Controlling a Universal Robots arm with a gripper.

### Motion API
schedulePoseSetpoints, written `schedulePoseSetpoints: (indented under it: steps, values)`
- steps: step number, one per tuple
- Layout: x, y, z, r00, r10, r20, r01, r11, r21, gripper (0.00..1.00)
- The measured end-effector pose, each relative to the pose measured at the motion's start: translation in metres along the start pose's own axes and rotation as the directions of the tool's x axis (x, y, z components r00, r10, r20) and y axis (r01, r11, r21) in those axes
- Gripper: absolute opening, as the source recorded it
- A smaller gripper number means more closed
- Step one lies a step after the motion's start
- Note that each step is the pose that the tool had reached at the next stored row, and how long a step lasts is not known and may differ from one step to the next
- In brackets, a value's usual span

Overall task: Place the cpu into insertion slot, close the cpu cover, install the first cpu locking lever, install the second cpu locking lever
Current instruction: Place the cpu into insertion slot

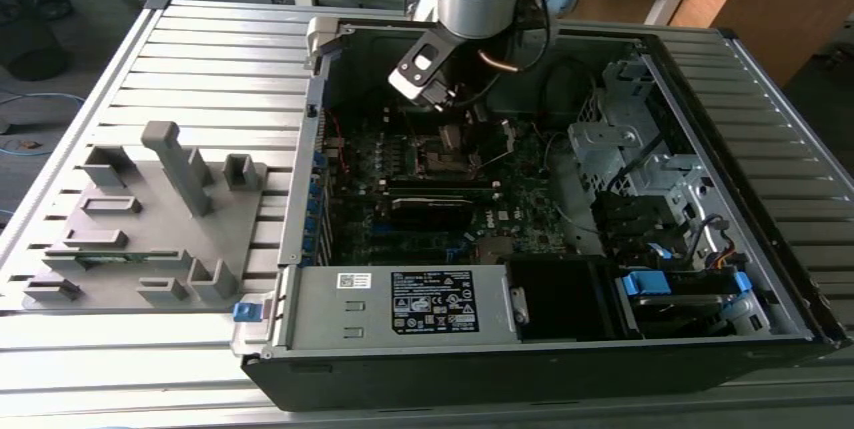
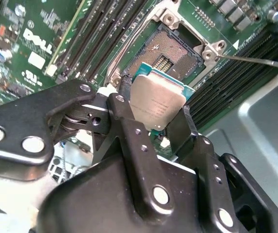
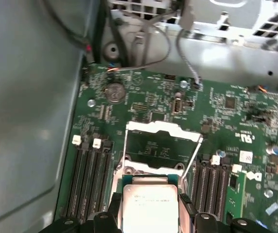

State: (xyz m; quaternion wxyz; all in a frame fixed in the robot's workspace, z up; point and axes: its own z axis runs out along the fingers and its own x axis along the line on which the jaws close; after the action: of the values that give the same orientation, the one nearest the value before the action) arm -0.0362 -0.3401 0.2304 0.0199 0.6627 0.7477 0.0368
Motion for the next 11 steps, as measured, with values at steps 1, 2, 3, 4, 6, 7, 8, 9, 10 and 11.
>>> schedulePoseSetpoints:
  steps: [1,2,3,4,6,7,8,9,10,11]
  values:
    - [0.0000,0.0000,0.0000,1.0000,0.009,0.0007,-0.009,1.0000,-0.0001,0.54]
    - [-0.0001,0.0000,0.0000,1.0000,0.010,0.0008,-0.010,1.0000,-0.0001,0.54]
    - [0.0000,0.0000,0.0000,0.9999,0.010,0.0009,-0.010,1.0000,-0.0001,0.54]
    - [0.0000,0.0000,0.0000,0.9999,0.010,0.0008,-0.010,0.9999,-0.0002,0.54]
    - [0.0000,0.0000,0.0000,0.9999,0.010,0.0008,-0.010,0.9999,-0.0002,0.54]
    - [0.0000,0.0000,0.0001,0.9999,0.011,0.0009,-0.011,0.9999,-0.0002,0.54]
    - [0.0000,0.0000,0.0002,0.9999,0.017,0.0013,-0.017,0.9999,-0.0004,0.54]
    - [0.0001,0.0000,0.0004,0.9995,0.033,0.0025,-0.033,0.9995,-0.0008,0.54]
    - [0.0000,0.0000,0.0005,0.9986,0.052,0.0041,-0.052,0.9986,-0.0012,0.54]
    - [0.0000,-0.0001,0.0007,0.9975,0.070,0.0056,-0.070,0.9975,-0.0016,0.54]
